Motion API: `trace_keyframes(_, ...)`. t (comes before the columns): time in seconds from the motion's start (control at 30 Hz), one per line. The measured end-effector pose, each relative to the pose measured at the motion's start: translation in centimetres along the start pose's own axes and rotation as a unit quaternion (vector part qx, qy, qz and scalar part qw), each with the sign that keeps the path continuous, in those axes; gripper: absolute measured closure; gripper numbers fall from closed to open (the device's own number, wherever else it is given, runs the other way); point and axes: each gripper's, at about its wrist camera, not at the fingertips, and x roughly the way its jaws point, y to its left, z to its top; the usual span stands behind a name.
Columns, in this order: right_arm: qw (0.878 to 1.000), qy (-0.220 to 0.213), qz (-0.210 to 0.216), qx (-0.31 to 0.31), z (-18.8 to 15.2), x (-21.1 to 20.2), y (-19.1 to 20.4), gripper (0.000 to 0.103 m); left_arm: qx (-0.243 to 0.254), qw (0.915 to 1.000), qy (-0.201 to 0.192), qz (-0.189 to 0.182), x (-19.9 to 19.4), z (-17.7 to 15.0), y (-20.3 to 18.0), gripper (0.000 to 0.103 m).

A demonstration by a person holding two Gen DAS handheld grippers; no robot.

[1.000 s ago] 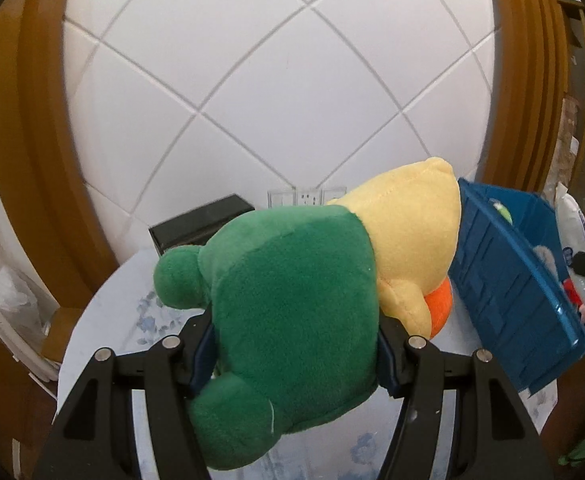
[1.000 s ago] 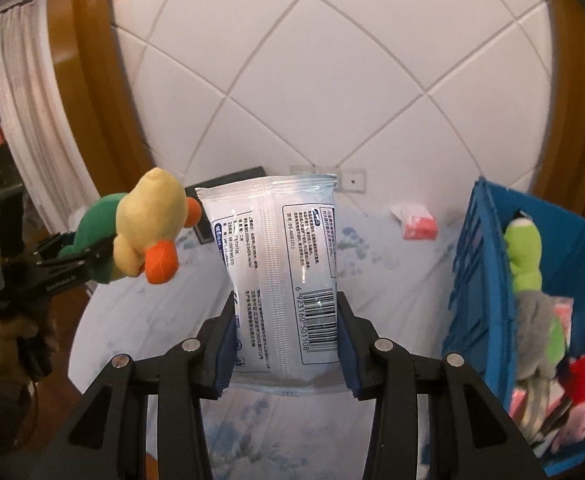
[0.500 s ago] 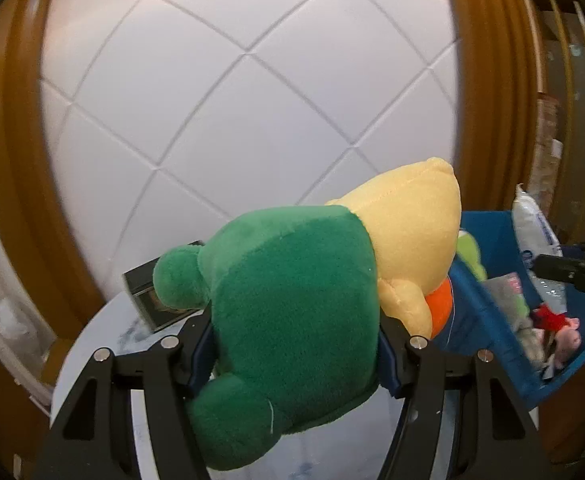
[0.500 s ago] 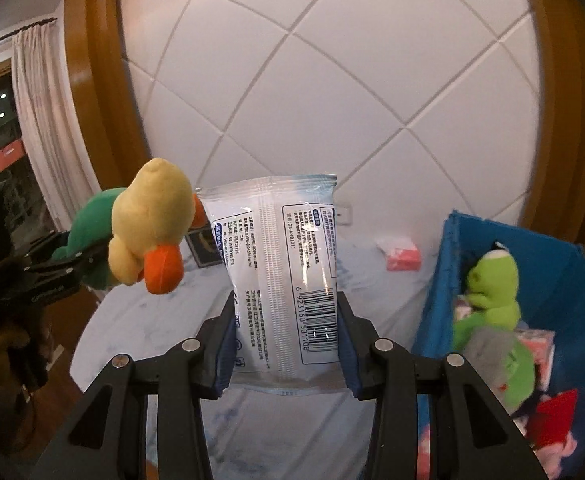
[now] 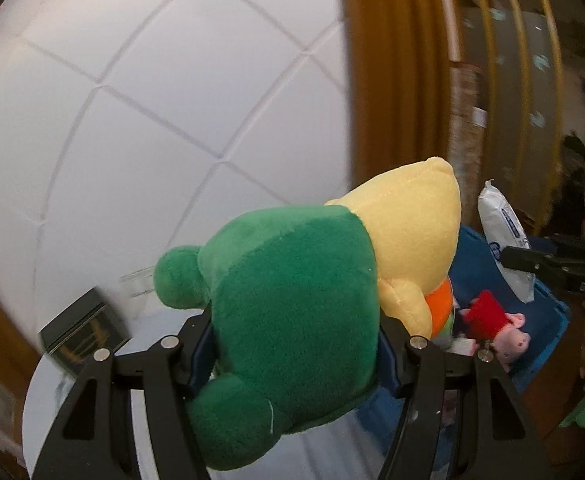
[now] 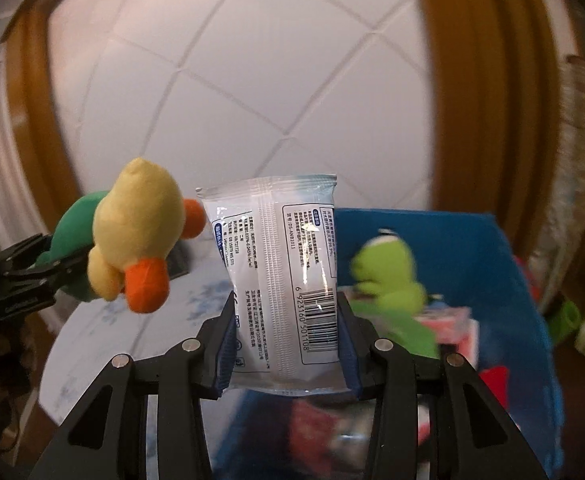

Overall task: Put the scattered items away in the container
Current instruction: 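Carry the duck plush and wet-wipe pack to the blue crate and release them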

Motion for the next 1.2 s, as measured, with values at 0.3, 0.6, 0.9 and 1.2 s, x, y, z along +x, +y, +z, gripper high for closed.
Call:
trace_keyframes(0.3,0.994,0.006,-0.081,0.073,-2.6,-2.3,-8.3,0.060,0.074,0.9945,0.012,-0.074,5.9,4.9,-9.0,0.039)
trace_keyframes(0.6,0.989,0.021,-0.122,0.080,-4.3,-3.3,-11.5,0.007,0.077,0.9930,0.006,-0.089,10.3,9.9,-14.2,0.013)
trace_keyframes(0.9,0.994,0.026,-0.089,0.064,-5.0,-3.1,-9.8,0.000,0.005,0.9996,0.026,0.011,7.0,5.8,-7.1,0.010)
trace_keyframes(1.2,0.998,0.043,-0.024,0.031,-4.6,-1.0,0.2,0.000,-0.074,0.9927,0.029,0.090,-1.6,-0.7,3.7,0.010)
